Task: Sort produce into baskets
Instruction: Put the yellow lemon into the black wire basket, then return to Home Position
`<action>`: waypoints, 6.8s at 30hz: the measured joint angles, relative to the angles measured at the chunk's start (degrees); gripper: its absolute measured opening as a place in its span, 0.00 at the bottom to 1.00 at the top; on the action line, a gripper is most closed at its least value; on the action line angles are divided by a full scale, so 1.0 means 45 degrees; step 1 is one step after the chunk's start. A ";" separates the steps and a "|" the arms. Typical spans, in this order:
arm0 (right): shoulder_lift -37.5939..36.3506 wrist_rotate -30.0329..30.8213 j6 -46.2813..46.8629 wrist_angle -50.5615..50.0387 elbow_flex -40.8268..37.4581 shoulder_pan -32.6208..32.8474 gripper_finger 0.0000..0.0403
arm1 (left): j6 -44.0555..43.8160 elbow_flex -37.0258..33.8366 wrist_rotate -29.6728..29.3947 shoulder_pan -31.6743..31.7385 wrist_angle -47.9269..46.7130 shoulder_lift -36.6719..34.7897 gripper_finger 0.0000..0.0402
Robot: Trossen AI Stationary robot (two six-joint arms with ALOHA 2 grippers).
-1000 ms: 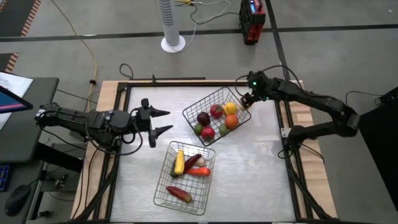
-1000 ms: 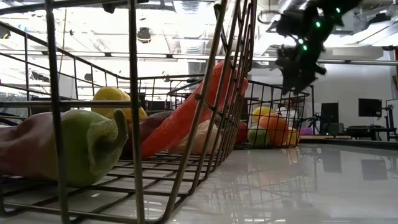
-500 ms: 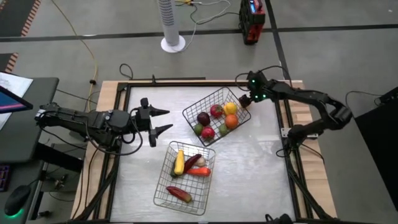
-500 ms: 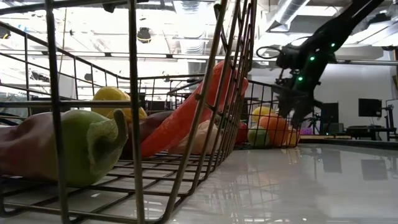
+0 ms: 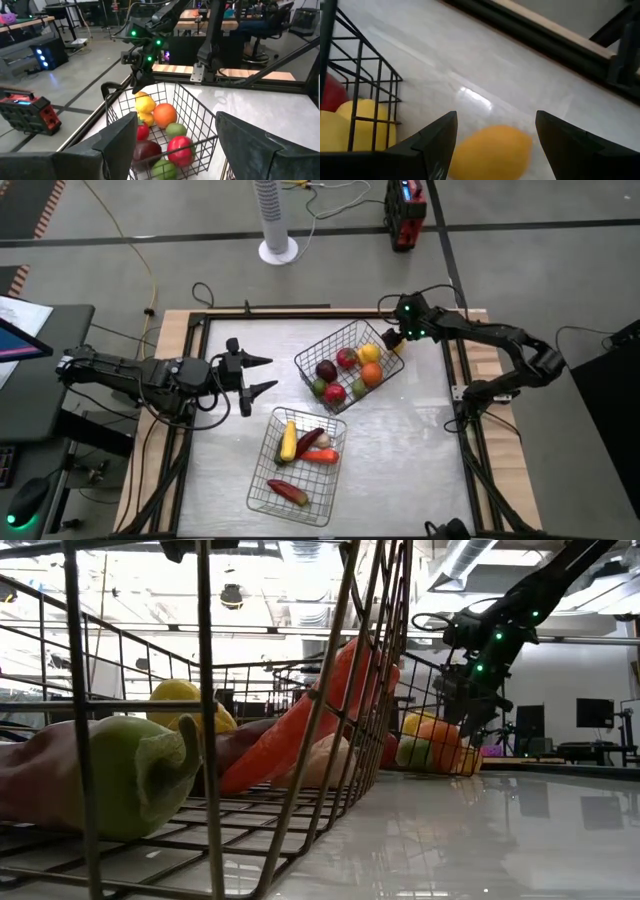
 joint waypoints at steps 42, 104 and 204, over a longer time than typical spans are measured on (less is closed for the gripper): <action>-0.0202 -0.0161 -0.1657 -0.0864 -0.0027 -0.0136 0.93 | 0.0011 -0.0010 -0.0091 0.0000 -0.0336 0.0000 0.64; -0.3617 0.1299 0.1441 -0.0153 0.0419 0.7954 0.72 | 0.0176 -0.0010 -0.0269 -0.0005 0.0645 0.0077 0.64; -1.7782 0.2970 0.2849 0.1251 -0.8517 0.9933 0.72 | -0.0155 -1.0103 0.0957 -0.0865 0.2489 -1.0836 0.64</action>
